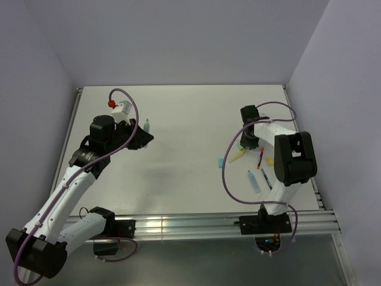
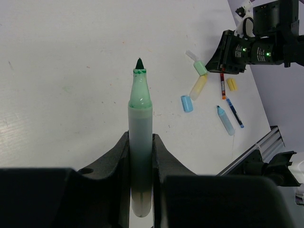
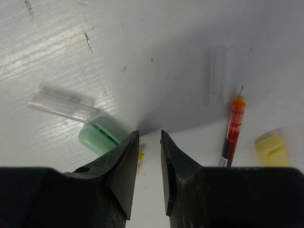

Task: Insert the pens into the pen caps

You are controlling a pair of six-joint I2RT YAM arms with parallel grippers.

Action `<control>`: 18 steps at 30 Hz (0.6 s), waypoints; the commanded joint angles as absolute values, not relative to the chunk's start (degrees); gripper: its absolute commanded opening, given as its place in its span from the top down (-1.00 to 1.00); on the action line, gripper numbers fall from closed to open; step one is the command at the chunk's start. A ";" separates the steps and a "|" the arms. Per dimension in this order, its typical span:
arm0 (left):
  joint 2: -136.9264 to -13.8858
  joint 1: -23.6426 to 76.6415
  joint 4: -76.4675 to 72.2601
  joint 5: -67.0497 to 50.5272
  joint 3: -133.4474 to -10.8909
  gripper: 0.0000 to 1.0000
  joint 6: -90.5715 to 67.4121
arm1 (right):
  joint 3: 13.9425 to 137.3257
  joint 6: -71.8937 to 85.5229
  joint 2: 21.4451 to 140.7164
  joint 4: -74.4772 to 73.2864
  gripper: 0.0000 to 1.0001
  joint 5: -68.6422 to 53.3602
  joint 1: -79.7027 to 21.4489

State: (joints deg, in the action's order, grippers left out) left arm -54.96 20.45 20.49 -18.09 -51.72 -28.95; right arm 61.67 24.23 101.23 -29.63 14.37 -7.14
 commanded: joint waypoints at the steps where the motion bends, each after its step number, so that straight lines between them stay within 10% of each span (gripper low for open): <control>1: -54.58 20.57 18.90 -18.28 -51.15 0.99 -27.86 | 61.00 24.87 97.56 -27.78 0.35 13.19 -7.56; 18: -54.76 20.48 18.81 -18.28 -51.15 0.99 -27.86 | 61.87 25.22 94.14 -30.06 0.37 14.50 -9.67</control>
State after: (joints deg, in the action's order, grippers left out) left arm -54.98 20.45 20.49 -18.09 -51.72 -28.95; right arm 61.34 24.82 97.19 -29.61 12.56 -9.50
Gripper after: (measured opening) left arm 0.202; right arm 0.316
